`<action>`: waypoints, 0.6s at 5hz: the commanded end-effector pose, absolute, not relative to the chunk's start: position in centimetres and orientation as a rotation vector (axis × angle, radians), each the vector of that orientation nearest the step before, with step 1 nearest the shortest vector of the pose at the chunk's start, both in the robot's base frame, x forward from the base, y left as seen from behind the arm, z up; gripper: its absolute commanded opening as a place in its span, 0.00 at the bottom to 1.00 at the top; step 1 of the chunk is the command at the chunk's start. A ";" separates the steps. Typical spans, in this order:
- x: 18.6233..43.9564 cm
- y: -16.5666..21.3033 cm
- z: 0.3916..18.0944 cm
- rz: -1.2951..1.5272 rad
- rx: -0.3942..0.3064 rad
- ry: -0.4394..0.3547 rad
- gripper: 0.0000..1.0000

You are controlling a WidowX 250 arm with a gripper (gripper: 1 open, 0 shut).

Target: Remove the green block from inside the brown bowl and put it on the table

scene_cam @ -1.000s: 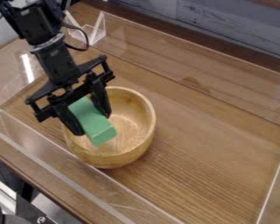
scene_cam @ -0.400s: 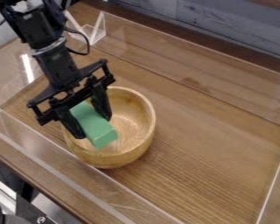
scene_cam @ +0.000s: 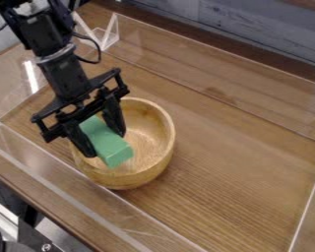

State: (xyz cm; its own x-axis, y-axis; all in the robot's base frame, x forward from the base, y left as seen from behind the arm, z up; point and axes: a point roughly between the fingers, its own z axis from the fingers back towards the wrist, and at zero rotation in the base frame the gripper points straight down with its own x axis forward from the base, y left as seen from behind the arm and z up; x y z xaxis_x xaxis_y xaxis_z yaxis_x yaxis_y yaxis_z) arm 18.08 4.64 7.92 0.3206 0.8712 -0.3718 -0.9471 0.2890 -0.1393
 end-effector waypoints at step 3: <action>18.9 3.6 8.9 1.165 -0.350 0.235 0.00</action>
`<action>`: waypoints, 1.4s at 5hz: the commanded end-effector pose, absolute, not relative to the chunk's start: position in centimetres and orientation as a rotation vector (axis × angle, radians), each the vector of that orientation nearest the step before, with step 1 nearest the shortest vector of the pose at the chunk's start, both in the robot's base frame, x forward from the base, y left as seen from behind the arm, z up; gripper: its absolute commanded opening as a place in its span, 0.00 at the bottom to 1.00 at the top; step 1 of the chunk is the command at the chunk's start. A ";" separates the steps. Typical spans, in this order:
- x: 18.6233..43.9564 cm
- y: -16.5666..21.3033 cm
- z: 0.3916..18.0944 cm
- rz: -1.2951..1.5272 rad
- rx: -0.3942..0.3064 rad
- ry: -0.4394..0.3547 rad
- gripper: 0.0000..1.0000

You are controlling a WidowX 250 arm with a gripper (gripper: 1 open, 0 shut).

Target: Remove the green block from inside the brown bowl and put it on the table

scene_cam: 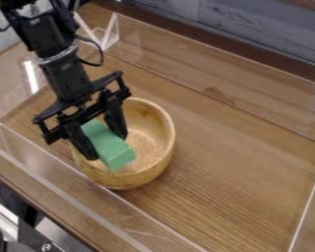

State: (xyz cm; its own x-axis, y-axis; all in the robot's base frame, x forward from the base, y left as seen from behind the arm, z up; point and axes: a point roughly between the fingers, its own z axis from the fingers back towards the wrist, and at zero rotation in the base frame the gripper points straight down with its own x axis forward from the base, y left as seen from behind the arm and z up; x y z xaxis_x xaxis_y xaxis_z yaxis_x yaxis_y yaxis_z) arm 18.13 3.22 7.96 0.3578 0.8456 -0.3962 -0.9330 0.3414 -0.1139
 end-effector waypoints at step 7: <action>19.8 -10.0 7.1 0.500 -0.250 0.129 0.00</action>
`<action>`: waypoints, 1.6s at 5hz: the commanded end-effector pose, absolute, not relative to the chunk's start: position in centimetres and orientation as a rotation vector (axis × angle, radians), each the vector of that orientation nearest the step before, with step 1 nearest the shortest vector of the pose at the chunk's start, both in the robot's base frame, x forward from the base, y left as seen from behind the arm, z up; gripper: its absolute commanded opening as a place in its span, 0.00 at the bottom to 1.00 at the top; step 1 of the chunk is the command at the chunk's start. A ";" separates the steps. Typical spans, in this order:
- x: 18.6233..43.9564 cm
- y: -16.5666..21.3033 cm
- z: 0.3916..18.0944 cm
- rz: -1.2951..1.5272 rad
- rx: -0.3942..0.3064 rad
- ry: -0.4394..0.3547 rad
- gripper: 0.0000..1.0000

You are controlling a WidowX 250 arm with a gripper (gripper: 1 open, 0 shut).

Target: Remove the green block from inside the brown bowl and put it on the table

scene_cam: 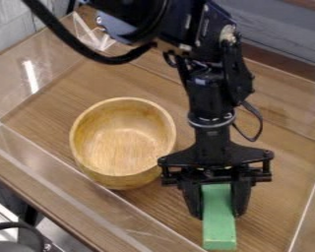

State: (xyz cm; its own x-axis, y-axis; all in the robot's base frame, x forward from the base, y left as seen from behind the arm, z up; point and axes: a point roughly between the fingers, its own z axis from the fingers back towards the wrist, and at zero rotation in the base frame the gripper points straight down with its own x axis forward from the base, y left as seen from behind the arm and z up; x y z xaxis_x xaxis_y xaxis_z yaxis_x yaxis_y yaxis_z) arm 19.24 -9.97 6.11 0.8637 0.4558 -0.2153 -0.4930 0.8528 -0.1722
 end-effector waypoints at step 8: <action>20.0 -9.9 9.4 0.383 -0.343 -0.004 0.00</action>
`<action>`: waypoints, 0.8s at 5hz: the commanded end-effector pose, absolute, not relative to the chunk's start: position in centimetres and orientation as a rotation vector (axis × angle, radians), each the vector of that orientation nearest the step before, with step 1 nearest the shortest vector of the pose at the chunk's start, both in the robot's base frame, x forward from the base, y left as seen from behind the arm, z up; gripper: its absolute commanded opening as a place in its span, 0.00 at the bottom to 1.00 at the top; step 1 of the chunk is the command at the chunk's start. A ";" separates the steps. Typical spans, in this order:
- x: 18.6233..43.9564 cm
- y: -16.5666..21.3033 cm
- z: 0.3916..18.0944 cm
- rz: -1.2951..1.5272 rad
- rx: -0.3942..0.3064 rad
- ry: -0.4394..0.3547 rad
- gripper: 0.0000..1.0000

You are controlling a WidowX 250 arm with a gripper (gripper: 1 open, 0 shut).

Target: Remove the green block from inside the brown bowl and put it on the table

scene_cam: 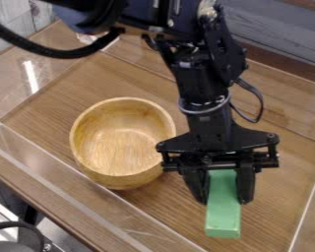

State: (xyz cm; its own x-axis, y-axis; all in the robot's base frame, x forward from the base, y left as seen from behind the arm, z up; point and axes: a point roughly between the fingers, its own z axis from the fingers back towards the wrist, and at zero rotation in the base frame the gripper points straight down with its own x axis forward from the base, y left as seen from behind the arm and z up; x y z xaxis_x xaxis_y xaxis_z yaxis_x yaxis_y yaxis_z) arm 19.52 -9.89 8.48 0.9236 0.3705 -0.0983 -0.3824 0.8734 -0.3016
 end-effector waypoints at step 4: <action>20.0 -10.2 8.6 0.293 -0.342 -0.047 0.00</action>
